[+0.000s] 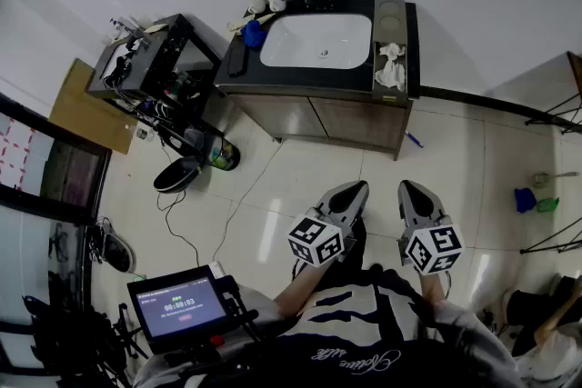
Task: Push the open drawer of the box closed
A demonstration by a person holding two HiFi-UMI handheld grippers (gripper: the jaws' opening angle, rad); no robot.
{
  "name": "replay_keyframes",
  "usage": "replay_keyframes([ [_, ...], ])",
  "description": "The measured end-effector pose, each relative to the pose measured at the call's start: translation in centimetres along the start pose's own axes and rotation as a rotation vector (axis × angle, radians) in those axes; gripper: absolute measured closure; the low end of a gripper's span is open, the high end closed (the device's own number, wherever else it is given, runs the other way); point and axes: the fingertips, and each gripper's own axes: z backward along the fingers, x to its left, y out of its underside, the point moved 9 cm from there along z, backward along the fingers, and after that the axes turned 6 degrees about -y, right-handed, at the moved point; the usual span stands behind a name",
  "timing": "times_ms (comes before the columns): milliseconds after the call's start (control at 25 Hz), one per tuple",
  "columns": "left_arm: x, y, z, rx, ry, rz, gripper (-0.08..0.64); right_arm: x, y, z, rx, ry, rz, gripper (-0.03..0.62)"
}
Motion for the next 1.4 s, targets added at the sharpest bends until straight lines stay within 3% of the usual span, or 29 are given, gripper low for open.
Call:
replay_keyframes([
  [240, 6.1, -3.9, -5.2, -0.009, 0.035, -0.013, 0.56, -2.7, -1.7, -6.8, 0.002, 0.034, 0.001, 0.594],
  [560, 14.9, -10.8, -11.7, -0.02, 0.087, -0.02, 0.56, -6.7, -3.9, -16.1, 0.036, 0.144, -0.002, 0.595],
  [840, 20.1, -12.3, -15.1, 0.002, 0.09, 0.035, 0.56, -9.1, -3.5, -20.3, 0.148, 0.218, 0.018, 0.595],
  [1200, 23.3, -11.6, -18.0, 0.033, 0.032, 0.072, 0.56, -15.3, -0.2, -26.5, 0.438, 0.217, 0.191, 0.595],
  [1400, 27.0, -12.5, -20.6, 0.0, -0.058, 0.055, 0.56, -18.2, 0.3, -30.2, 0.506, 0.102, 0.23, 0.594],
])
